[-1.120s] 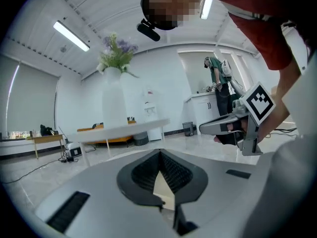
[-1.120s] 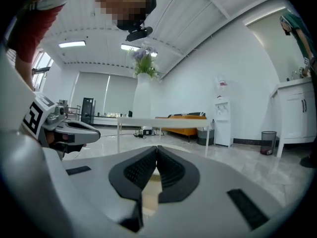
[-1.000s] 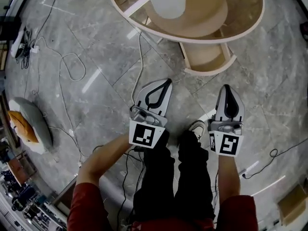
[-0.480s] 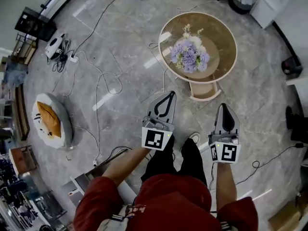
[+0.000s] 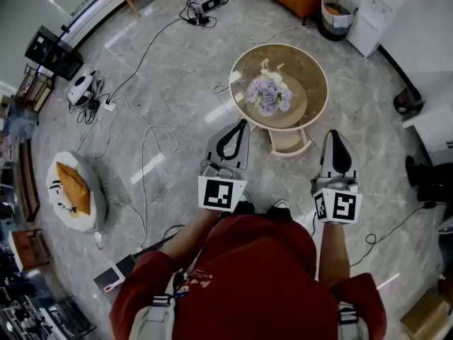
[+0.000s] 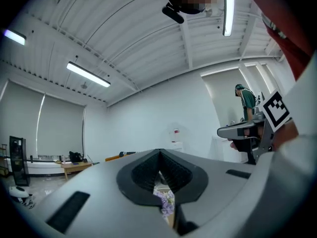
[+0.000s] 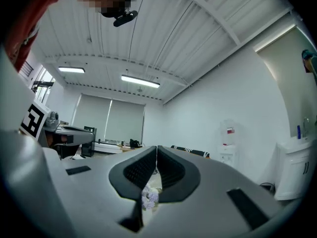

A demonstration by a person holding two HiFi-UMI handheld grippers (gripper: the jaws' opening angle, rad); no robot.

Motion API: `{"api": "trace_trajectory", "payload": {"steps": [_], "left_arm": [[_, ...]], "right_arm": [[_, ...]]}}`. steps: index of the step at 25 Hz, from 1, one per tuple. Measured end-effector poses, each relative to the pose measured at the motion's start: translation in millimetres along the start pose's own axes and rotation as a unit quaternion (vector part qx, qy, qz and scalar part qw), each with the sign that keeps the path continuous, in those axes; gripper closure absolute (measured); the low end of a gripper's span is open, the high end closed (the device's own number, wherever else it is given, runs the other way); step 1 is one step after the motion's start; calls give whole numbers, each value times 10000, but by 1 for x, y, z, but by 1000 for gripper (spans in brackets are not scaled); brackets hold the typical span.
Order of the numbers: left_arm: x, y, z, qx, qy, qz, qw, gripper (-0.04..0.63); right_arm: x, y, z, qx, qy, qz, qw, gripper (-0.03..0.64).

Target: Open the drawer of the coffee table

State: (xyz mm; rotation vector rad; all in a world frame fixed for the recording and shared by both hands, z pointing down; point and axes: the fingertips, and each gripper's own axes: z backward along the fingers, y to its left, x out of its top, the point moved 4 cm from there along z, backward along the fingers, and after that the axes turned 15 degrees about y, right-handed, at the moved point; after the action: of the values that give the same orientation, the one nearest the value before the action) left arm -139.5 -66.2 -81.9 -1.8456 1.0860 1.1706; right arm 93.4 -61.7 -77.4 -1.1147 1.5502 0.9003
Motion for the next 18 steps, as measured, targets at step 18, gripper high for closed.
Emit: {"api": "trace_trajectory", "payload": {"steps": [18], "left_arm": [[13, 6, 6, 140, -333, -194, 9992, 583]], "right_arm": [[16, 2, -4, 27, -120, -59, 9999, 595]]}}
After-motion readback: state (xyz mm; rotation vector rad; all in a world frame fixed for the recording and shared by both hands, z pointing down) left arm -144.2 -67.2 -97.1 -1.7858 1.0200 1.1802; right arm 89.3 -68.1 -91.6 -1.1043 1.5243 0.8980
